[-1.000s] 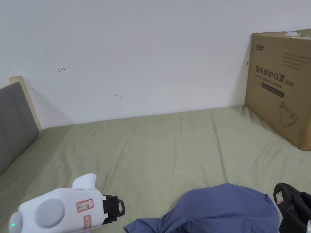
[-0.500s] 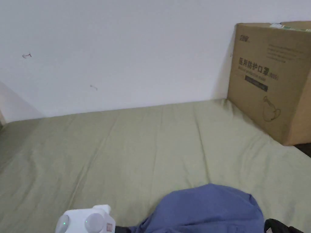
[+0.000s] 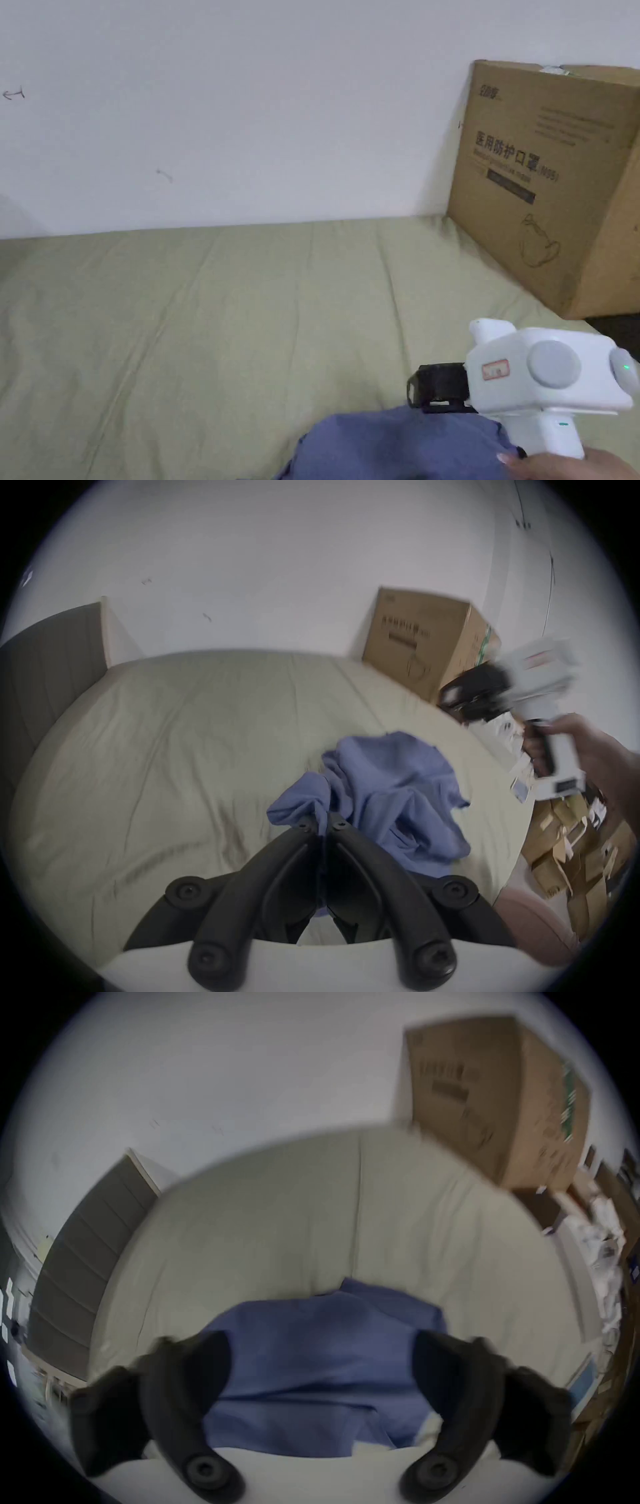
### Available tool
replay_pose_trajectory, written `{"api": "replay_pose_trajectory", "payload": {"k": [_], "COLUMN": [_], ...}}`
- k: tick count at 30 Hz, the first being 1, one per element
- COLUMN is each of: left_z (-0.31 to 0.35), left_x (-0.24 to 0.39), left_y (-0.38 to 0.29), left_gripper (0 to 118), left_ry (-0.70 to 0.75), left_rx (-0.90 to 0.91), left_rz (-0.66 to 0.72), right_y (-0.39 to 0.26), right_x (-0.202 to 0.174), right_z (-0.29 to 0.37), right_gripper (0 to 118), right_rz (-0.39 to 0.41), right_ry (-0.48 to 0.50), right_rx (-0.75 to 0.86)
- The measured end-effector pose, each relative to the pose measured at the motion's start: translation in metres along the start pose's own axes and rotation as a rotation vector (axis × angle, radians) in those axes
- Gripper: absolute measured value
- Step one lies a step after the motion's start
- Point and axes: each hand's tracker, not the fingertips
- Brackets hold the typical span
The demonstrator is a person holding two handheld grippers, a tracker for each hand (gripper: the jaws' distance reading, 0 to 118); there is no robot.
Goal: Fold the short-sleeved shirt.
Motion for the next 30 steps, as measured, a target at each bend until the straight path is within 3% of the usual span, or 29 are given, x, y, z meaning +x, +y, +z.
{"api": "replay_pose_trajectory", "payload": {"k": [1, 5, 8, 10, 13, 15, 16, 23, 30], "left_z": [0.004, 0.002, -0.012, -0.019, -0.025, -0.027, -0.028, -0.024, 0.036], "left_x": [-0.003, -0.016, -0.028, -0.037, -0.051, -0.057, -0.059, -0.065, -0.076], "left_y": [-0.004, -0.03, -0.032, -0.035, -0.038, -0.039, -0.039, -0.042, 0.026], "left_gripper": [2, 2, 2, 2, 2, 2, 2, 2, 2], "left_ry": [0.014, 0.009, 0.012, 0.011, 0.029, 0.031, 0.035, 0.001, 0.034], "left_rx": [0.038, 0.121, 0.043, 0.039, 0.019, 0.005, -0.001, -0.012, 0.053], "left_rz": [-0.002, 0.037, 0.092, 0.133, 0.217, 0.245, 0.249, 0.303, 0.303], "right_y": [0.014, 0.046, 0.043, 0.036, 0.028, 0.028, 0.027, 0.001, 0.018], "right_x": [0.002, 0.007, 0.002, -0.004, -0.012, -0.014, -0.017, -0.04, -0.033], "right_z": [-0.022, -0.101, -0.143, -0.155, -0.149, -0.138, -0.131, -0.064, 0.086], "right_gripper": [110, 109, 109, 108, 80, 31, 20, 20, 20], "right_rz": [-0.022, -0.086, -0.001, 0.05, 0.101, 0.113, 0.129, 0.261, 0.176], "right_ry": [0.012, -0.094, -0.209, -0.218, -0.232, -0.164, -0.153, -0.05, 0.043], "right_rx": [-0.064, -0.204, -0.293, -0.295, -0.251, -0.236, -0.228, -0.132, 0.103]}}
